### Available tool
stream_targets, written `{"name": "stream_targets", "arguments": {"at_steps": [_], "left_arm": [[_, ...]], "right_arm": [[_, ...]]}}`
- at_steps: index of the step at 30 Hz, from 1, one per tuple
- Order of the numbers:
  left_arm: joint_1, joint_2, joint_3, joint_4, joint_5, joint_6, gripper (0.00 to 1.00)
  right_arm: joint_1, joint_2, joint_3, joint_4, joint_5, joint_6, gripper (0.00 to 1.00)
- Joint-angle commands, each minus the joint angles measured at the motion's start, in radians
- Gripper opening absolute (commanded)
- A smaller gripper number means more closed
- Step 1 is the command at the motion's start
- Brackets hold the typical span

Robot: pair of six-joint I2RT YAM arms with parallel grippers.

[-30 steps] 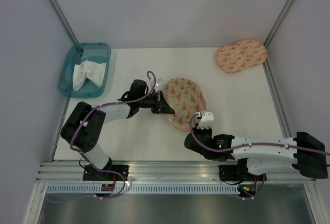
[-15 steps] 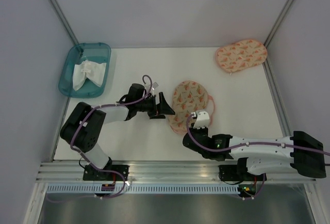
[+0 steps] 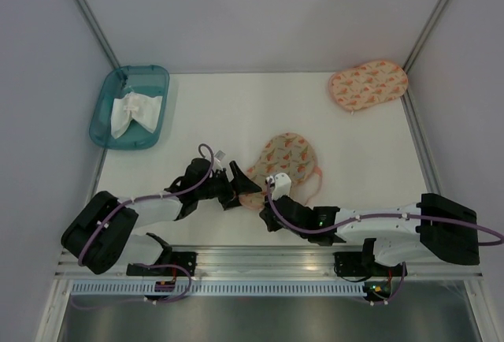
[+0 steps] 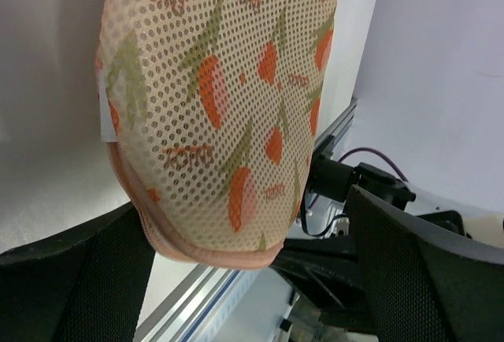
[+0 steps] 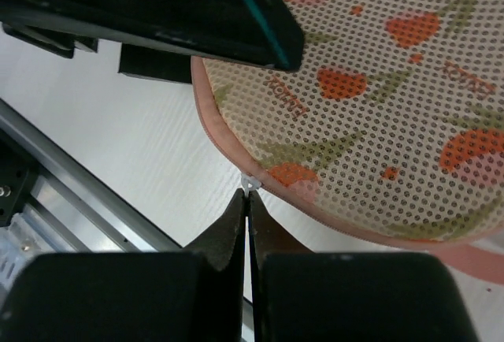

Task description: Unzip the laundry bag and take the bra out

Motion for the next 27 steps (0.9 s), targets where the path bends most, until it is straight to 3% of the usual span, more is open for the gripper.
{"name": "stream_targets", "arguments": {"at_steps": [1, 2, 3, 5, 6, 7, 13, 14, 19, 27], "left_arm": [[-0.015, -0.01, -0.016, 0.084, -0.078, -0.106, 0.98], [-0.015, 0.011, -0.017, 0.11, -0.075, -0.111, 0.95], [-0.015, 0.022, -0.025, 0.136, -0.072, -0.115, 0.8], [-0.015, 0.065, -0.032, 0.23, -0.049, -0.143, 0.46], [-0.015, 0.079, -0.032, 0.247, -0.042, -0.151, 0.15], [-0.015, 0.087, -0.026, 0.249, -0.039, -0.151, 0.05], [-0.012, 0.085, 0.036, 0.14, -0.055, -0.067, 0.02], [-0.009, 0.082, 0.056, 0.117, -0.055, -0.051, 0.02], [0.005, 0.09, 0.099, 0.035, -0.028, 0.029, 0.02], [0.042, 0.153, 0.165, -0.029, 0.032, 0.145, 0.02]], "right_arm": [[-0.003, 0.024, 0.014, 0.144, -0.074, -0.039, 0.0], [-0.003, 0.027, 0.015, 0.156, -0.077, -0.039, 0.0], [-0.004, 0.036, 0.017, 0.157, -0.078, -0.04, 0.01], [-0.004, 0.044, 0.023, 0.151, -0.077, -0.04, 0.0], [-0.004, 0.048, 0.029, 0.141, -0.074, -0.042, 0.01], [-0.004, 0.05, 0.032, 0.131, -0.061, -0.04, 0.01], [-0.007, 0.067, 0.103, -0.088, 0.053, -0.002, 0.0], [-0.009, 0.076, 0.118, -0.199, 0.113, 0.015, 0.0], [-0.029, 0.073, 0.155, -0.448, 0.25, 0.13, 0.0], [-0.11, -0.021, 0.086, -0.504, 0.272, 0.147, 0.0]]}}
